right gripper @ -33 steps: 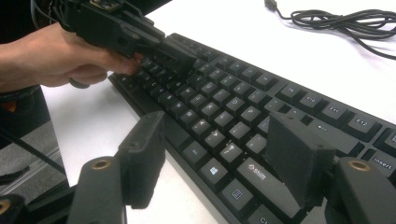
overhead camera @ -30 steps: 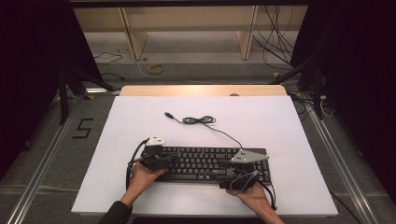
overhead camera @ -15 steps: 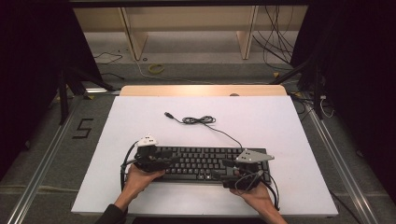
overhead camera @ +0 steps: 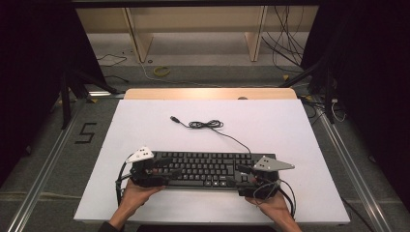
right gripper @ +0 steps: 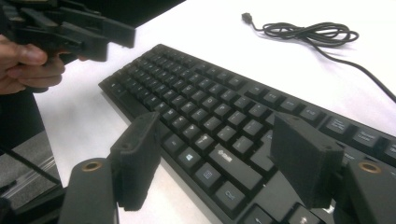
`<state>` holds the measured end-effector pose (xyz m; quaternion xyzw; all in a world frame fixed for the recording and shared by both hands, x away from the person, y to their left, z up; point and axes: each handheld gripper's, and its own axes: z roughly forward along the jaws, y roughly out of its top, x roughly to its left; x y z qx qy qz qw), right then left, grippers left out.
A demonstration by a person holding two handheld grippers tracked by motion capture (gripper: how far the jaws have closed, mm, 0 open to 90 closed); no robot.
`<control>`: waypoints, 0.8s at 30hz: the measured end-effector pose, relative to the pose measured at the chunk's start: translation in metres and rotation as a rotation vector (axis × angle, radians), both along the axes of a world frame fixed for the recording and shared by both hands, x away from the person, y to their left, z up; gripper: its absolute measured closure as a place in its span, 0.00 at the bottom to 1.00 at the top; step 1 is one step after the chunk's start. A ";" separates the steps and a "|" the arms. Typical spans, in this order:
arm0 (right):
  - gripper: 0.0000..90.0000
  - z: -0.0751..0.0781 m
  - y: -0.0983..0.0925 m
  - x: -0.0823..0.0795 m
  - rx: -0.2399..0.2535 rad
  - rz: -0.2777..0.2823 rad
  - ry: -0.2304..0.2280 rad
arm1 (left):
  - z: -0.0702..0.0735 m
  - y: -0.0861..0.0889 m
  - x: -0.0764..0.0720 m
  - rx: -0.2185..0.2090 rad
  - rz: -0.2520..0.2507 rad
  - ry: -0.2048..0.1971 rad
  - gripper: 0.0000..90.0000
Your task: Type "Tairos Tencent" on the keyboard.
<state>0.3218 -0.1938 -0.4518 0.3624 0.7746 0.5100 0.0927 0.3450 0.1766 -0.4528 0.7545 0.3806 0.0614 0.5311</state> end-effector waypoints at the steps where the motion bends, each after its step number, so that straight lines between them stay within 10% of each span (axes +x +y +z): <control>1: 0.38 0.000 -0.002 -0.001 0.002 -0.004 -0.001 | 0.000 0.001 -0.002 -0.004 -0.002 0.000 0.33; 24: 0.36 -0.003 -0.037 -0.021 0.011 -0.072 -0.048 | -0.005 0.017 -0.031 -0.030 0.000 -0.029 0.28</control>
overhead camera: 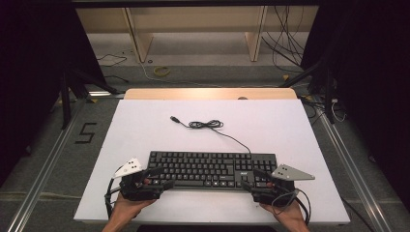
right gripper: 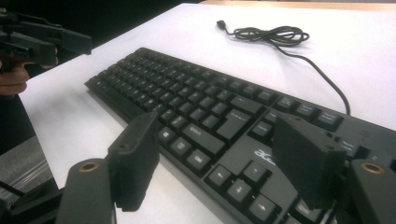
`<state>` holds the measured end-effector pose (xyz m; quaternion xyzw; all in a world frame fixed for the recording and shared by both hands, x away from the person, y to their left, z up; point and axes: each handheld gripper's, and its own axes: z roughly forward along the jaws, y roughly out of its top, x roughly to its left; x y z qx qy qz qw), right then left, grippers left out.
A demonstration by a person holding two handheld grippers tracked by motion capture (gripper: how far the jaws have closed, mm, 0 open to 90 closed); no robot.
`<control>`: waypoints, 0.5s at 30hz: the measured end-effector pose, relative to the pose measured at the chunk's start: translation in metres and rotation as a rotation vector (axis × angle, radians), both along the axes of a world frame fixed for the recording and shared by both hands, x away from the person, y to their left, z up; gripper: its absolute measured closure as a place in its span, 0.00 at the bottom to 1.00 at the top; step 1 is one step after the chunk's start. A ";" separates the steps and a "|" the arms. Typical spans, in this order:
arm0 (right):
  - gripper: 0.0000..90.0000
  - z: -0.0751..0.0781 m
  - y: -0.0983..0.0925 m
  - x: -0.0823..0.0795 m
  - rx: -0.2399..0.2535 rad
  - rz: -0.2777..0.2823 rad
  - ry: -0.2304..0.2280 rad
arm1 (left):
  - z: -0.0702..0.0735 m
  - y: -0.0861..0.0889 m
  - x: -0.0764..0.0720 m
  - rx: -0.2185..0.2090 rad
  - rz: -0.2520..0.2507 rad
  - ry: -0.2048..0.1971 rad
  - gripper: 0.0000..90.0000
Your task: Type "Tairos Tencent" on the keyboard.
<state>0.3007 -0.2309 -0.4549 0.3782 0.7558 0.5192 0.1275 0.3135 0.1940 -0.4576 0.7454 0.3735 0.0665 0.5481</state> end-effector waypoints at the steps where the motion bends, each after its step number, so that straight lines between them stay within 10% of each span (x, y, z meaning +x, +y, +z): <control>1: 0.36 0.000 -0.001 -0.001 0.000 -0.003 -0.003 | 0.000 0.000 -0.001 0.001 0.001 -0.002 0.28; 15: 0.34 0.000 -0.006 -0.005 0.012 -0.018 -0.014 | -0.001 0.003 -0.003 -0.008 0.009 -0.020 0.26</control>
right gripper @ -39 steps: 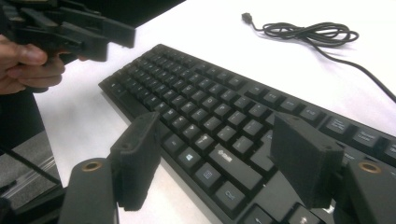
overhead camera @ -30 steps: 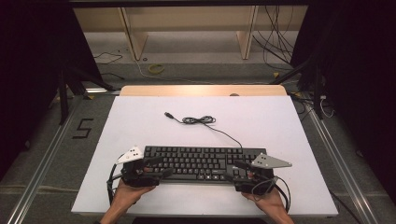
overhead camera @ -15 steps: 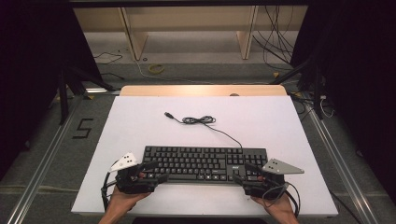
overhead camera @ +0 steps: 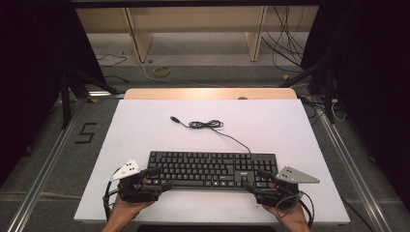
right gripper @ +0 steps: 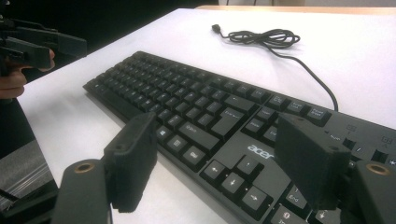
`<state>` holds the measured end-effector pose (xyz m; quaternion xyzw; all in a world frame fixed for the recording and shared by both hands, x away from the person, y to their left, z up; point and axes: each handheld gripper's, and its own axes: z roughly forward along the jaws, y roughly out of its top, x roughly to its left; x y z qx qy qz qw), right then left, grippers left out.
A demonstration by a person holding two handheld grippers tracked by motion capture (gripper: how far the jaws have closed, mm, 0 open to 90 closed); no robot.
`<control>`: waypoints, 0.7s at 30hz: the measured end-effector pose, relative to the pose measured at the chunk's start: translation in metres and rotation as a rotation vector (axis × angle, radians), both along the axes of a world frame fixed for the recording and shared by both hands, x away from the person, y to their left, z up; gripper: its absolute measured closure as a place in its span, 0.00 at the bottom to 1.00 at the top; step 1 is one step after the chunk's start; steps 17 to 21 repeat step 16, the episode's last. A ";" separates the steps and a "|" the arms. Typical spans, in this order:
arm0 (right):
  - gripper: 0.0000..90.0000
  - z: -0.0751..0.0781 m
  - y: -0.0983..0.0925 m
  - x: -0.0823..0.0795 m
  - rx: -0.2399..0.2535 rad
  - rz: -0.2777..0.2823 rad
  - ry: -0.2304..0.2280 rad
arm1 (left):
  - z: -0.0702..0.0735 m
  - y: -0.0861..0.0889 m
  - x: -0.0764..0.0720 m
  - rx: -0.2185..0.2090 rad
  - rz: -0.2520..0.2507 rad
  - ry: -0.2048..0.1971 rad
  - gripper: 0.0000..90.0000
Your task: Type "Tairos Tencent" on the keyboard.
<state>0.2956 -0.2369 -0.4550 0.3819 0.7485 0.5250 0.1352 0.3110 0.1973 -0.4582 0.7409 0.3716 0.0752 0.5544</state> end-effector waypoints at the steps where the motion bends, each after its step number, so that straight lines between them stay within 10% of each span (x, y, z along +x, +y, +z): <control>1: 0.34 0.000 0.000 0.000 0.002 -0.002 -0.002 | 0.000 0.000 0.000 0.001 0.001 0.001 0.26; 21: 0.34 0.000 0.000 0.000 0.000 -0.001 -0.007 | -0.001 -0.001 0.001 0.006 0.001 0.002 0.26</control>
